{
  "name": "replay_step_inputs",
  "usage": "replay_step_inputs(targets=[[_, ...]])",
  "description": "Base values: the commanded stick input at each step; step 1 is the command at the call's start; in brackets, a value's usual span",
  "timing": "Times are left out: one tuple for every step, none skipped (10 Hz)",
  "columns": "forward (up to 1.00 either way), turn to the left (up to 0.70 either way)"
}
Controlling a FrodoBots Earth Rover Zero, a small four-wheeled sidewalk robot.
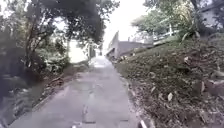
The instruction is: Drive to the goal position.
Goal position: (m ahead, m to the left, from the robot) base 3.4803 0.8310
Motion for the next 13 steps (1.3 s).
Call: replay_step_inputs(targets=[[0.5, 0.0], [0.5, 0.0], [0.5, 0.0], [0.5, 0.0], [0.5, 0.0], [0.5, 0.0], [0.5, 0.0], [0.5, 0.0], [0.5, 0.0], [0.5, 0.0], [0.5, 0.0], [0.5, 0.0], [0.5, 0.0]])
